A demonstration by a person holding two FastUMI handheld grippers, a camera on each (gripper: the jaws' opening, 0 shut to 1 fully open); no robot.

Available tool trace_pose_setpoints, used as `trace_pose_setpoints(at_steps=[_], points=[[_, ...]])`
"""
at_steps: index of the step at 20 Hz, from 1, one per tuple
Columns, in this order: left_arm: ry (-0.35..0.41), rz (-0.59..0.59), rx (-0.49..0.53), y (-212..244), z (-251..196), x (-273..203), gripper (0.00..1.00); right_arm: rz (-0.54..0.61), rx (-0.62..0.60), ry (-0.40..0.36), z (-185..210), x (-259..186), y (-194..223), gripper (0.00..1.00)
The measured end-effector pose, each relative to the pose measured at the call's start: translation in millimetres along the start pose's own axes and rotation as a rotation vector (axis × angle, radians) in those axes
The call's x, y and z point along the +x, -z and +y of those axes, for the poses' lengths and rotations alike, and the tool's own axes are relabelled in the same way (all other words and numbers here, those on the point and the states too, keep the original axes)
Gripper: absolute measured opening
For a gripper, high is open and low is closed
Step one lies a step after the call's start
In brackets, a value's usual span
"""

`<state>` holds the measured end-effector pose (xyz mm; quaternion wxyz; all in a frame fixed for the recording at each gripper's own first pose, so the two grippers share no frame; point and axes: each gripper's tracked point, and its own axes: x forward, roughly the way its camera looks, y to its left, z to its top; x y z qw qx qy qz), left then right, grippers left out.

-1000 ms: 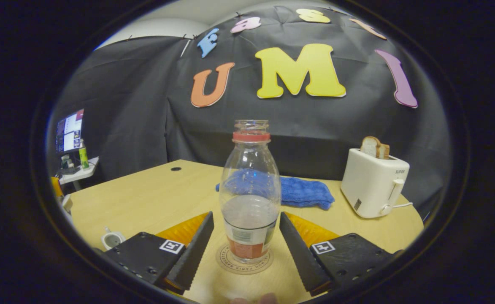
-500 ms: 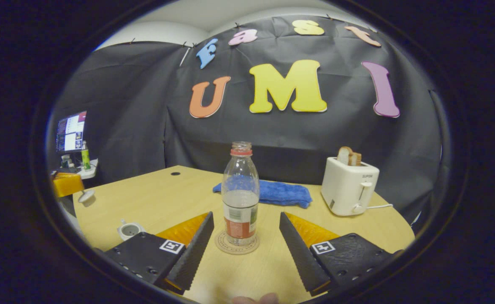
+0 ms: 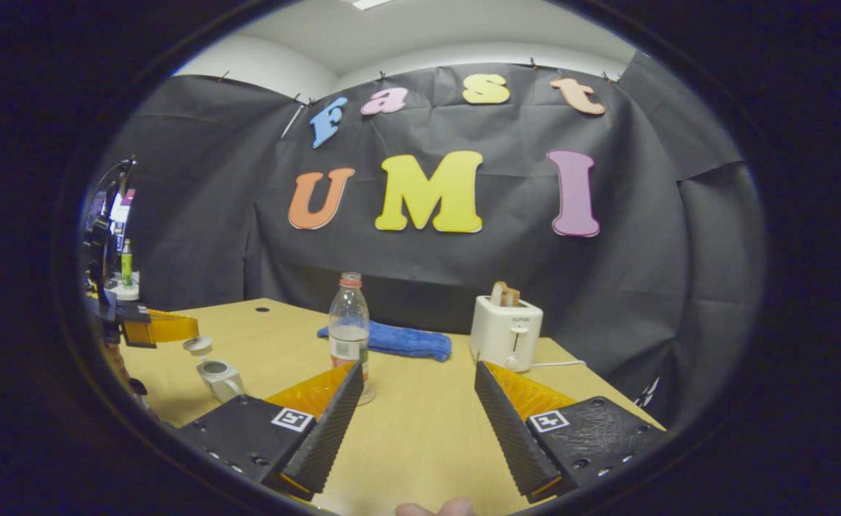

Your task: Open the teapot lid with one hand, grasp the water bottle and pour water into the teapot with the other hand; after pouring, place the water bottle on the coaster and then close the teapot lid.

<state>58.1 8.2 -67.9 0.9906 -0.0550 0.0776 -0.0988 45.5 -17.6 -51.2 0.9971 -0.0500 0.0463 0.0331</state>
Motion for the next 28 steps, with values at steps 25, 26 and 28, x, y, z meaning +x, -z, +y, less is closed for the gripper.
trace_pose_setpoints(at_steps=[25,26,28], points=[[-0.105,0.055,0.005,35,9,19,0.05,0.011,0.098,0.01,-21,-13,23,0.94],[-0.113,0.051,0.002,34,9,19,0.06,0.006,0.117,0.003,-18,-13,21,0.94],[-0.144,0.042,-0.008,32,12,18,0.12,-0.005,0.152,-0.018,-9,-12,17,0.94]])
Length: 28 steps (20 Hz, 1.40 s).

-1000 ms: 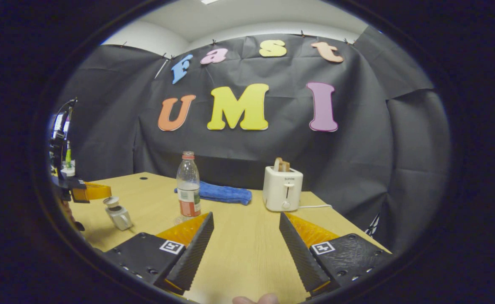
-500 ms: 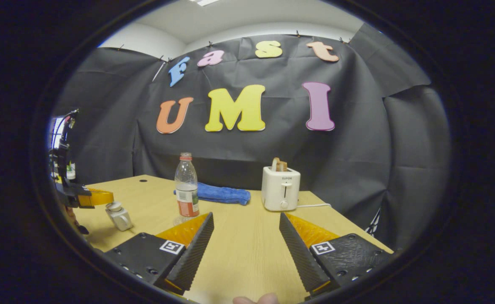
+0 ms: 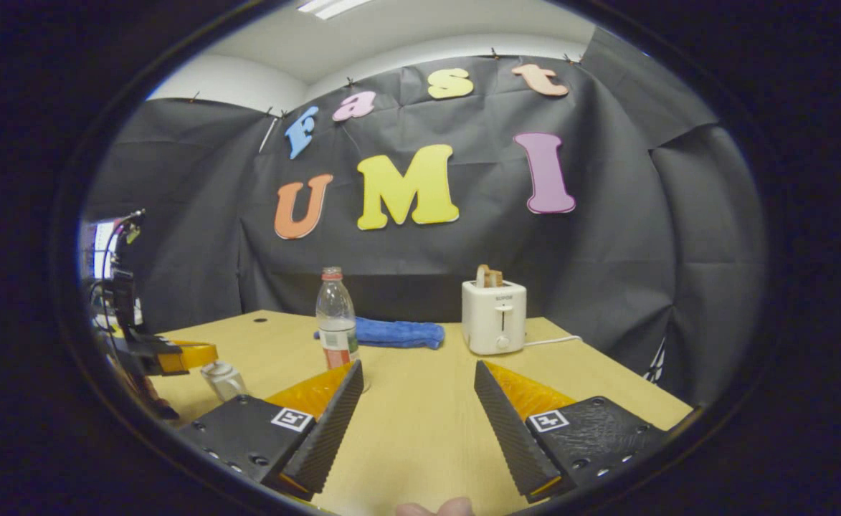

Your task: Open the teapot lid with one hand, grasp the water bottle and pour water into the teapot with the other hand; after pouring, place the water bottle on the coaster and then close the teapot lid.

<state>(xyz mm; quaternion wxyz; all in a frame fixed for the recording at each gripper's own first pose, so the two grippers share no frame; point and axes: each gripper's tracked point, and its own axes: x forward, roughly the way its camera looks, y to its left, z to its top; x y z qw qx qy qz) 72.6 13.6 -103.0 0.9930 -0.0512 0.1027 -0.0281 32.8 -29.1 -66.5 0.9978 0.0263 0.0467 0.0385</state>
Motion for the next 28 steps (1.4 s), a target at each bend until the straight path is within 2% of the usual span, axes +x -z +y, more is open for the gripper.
trace_pose_setpoints(at_steps=[1,3,5,8,11,15,20,22,23,24,28], points=[[-0.021,-0.009,-0.004,-2,3,-2,0.24,-0.001,0.007,-0.015,6,0,-1,0.93],[-0.033,-0.068,-0.016,-21,0,-14,0.81,-0.013,-0.001,-0.032,14,-2,-4,0.93],[-0.037,-0.153,-0.027,-51,-9,-31,0.94,-0.022,0.005,-0.044,20,-4,-7,0.93],[-0.064,-0.236,0.027,-83,-22,-55,0.97,-0.02,0.006,-0.037,21,-9,-14,0.93],[-0.068,-0.253,0.079,-97,-40,-74,0.96,-0.052,-0.025,0.011,13,-15,-34,0.92],[-0.033,-0.253,0.051,-106,-65,-93,0.96,-0.078,-0.052,0.033,10,-32,-52,0.93],[-0.023,-0.275,0.043,-111,-79,-109,0.96,-0.109,-0.058,0.08,-8,-47,-60,0.94],[-0.021,-0.282,0.051,-109,-85,-110,0.96,-0.109,-0.054,0.101,-15,-50,-59,0.93],[-0.024,-0.274,0.062,-106,-86,-108,1.0,-0.106,-0.058,0.11,-17,-51,-58,0.93],[-0.023,-0.274,0.069,-104,-86,-107,0.96,-0.105,-0.061,0.115,-20,-51,-57,0.93],[-0.02,-0.286,0.052,-105,-87,-104,0.96,-0.1,-0.058,0.118,-23,-51,-55,0.93]])
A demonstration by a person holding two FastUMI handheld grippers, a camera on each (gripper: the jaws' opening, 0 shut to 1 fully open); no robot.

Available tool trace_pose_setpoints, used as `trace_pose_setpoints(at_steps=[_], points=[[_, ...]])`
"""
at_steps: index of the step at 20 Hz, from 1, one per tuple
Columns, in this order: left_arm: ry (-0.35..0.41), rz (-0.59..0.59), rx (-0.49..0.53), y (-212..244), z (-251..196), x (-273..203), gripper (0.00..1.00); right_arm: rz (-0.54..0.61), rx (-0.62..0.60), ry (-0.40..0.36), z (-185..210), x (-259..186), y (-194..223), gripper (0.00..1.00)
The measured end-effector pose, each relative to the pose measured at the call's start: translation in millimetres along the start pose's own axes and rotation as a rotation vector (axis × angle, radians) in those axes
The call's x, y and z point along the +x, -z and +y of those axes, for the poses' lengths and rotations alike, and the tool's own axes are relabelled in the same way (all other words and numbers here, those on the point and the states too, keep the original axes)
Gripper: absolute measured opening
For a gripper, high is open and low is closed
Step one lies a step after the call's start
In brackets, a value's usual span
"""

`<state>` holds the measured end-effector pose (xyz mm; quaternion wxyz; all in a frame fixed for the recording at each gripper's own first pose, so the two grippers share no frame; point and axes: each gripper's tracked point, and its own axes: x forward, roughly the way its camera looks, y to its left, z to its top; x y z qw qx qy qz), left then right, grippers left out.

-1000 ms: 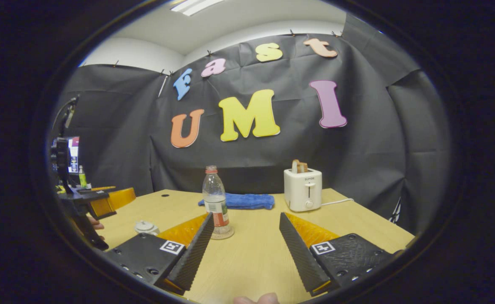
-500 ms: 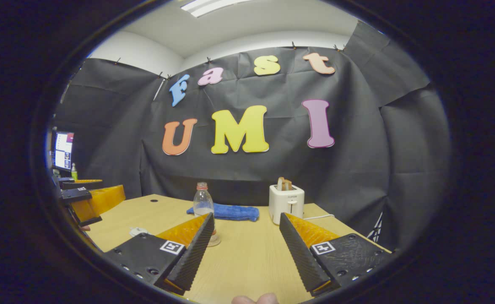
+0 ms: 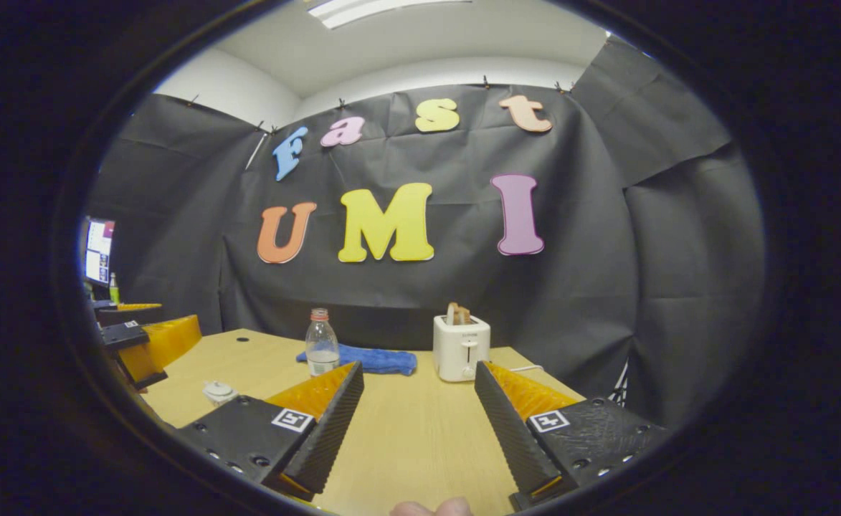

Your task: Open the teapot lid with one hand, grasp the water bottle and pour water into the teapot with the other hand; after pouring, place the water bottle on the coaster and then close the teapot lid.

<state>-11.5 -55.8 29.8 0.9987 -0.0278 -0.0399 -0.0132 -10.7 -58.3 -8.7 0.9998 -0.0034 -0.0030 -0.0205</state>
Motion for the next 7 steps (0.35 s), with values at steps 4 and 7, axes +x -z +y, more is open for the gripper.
trace_pose_setpoints(at_steps=[4,7], points=[[-0.007,0.008,-0.011,2.7,5.4,5.0,0.96,0.004,0.005,0.006,-2.9,1.7,2.0,0.93],[-0.008,0.013,-0.015,4.3,7.3,6.4,0.96,0.008,0.003,0.009,-3.0,4.1,3.7,0.93]])
